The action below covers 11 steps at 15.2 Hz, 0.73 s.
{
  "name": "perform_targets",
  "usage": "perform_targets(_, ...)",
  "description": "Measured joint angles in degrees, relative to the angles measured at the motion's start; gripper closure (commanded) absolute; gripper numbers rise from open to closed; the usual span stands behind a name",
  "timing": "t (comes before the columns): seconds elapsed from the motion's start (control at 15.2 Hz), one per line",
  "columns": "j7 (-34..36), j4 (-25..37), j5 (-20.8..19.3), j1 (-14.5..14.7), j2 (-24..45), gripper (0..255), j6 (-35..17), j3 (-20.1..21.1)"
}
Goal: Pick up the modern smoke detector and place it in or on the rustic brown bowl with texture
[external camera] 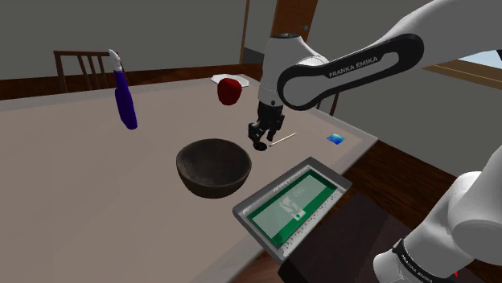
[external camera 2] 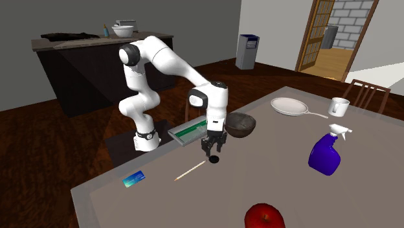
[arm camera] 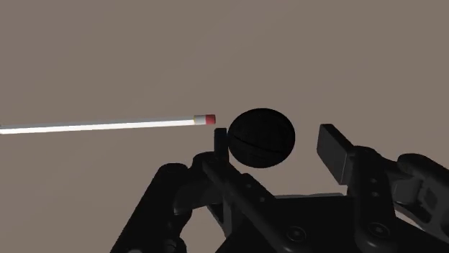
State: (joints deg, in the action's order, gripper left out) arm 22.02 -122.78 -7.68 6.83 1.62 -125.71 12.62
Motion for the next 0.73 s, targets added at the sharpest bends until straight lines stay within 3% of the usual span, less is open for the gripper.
perform_targets(0.2, 5.8, -4.3, -1.2, -0.5, -2.6, 0, -8.4, -0.5)
perform_targets(0.73, 7.9, -6.0, -3.1, -0.8, 0.4, 0, -14.1, -0.8)
